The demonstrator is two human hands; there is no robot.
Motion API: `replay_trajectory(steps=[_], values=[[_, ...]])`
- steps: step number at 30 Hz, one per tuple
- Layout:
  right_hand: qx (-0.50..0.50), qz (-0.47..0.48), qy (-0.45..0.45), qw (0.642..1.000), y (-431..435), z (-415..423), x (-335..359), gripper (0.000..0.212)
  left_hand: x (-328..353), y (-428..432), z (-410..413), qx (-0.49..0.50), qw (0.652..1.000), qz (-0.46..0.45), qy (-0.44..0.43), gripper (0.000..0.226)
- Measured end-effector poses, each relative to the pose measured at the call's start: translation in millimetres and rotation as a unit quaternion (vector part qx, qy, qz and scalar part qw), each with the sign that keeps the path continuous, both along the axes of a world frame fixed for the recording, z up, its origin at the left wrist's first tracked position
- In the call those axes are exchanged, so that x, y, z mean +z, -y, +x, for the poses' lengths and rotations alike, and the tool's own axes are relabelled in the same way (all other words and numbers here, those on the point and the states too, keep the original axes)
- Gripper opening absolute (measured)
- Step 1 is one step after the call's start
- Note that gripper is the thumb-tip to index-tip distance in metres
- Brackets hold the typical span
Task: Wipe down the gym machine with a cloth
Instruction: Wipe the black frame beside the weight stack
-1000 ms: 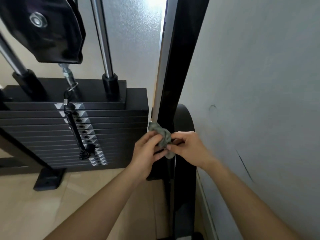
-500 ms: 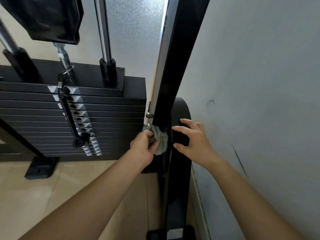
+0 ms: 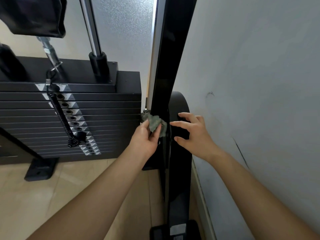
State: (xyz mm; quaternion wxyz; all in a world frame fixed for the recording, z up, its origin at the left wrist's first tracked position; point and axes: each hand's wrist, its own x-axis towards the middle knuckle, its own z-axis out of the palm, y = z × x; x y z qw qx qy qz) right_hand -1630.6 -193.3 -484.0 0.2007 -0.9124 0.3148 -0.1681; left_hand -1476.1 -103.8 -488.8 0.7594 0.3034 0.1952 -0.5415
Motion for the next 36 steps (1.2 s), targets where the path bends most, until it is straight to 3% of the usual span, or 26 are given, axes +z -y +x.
replay_trajectory(steps=[4, 10, 16, 20, 24, 32, 36], values=[[-0.003, -0.006, 0.007, 1.000, 1, 0, -2, 0.049, -21, 0, 0, -0.008, 0.999, 0.014, 0.038, 0.024], [-0.003, -0.011, 0.001, 1.000, 1, 1, -1, 0.047, -52, 1, 2, -0.034, 0.994, 0.099, 0.044, 0.015], [-0.003, -0.009, 0.000, 1.000, 1, 1, 0, 0.047, -79, -3, 0, -0.063, 0.977, 0.200, 0.048, 0.041], [-0.002, -0.010, 0.012, 1.000, 2, 1, -3, 0.046, -55, -3, 1, -0.032, 0.990, 0.136, 0.016, 0.023], [-0.006, -0.014, 0.022, 1.000, 2, 2, -4, 0.045, -37, -7, 3, 0.001, 0.996, 0.074, -0.045, 0.025], [-0.006, -0.016, 0.009, 1.000, 2, 3, -2, 0.043, -22, -4, 2, -0.057, 0.997, 0.050, 0.018, 0.026], [-0.002, -0.014, 0.003, 1.000, 2, 2, -1, 0.044, -29, 2, 0, -0.066, 0.996, 0.042, 0.043, 0.004]])
